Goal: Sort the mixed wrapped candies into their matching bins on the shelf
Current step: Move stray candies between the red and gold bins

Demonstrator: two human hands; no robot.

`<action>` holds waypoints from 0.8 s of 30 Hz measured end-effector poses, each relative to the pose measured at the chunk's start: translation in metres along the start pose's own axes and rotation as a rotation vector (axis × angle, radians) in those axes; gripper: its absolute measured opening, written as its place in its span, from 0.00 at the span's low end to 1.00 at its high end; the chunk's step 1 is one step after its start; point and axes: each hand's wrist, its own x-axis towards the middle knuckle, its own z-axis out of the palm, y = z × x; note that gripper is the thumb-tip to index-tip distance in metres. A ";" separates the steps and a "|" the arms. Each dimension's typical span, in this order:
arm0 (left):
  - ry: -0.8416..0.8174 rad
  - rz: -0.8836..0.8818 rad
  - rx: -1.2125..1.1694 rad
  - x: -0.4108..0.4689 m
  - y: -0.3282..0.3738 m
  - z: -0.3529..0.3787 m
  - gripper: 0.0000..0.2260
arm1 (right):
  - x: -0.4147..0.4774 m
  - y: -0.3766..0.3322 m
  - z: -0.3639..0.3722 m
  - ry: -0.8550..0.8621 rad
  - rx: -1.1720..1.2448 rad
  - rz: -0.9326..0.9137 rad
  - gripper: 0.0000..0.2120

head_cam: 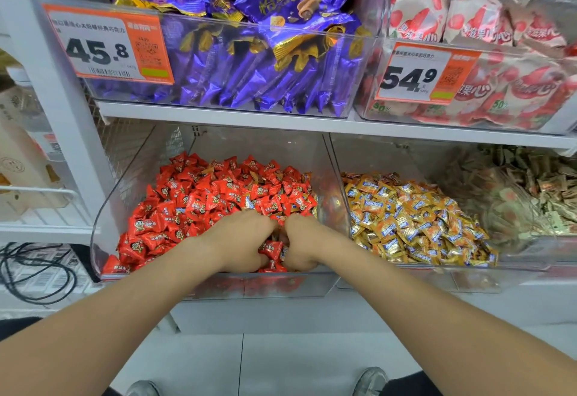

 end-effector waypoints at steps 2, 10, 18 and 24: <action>0.016 -0.003 -0.068 -0.002 -0.005 -0.002 0.14 | 0.002 0.004 0.004 0.003 0.114 -0.005 0.17; 0.232 -0.125 -0.526 -0.017 -0.024 -0.034 0.09 | -0.005 0.009 0.001 0.274 0.897 -0.112 0.07; 0.247 -0.322 -1.017 -0.024 -0.032 -0.034 0.14 | 0.000 -0.009 -0.008 0.034 1.572 -0.079 0.09; 0.249 -0.246 -0.833 -0.026 -0.036 -0.039 0.17 | -0.007 -0.020 -0.016 -0.144 1.692 -0.062 0.11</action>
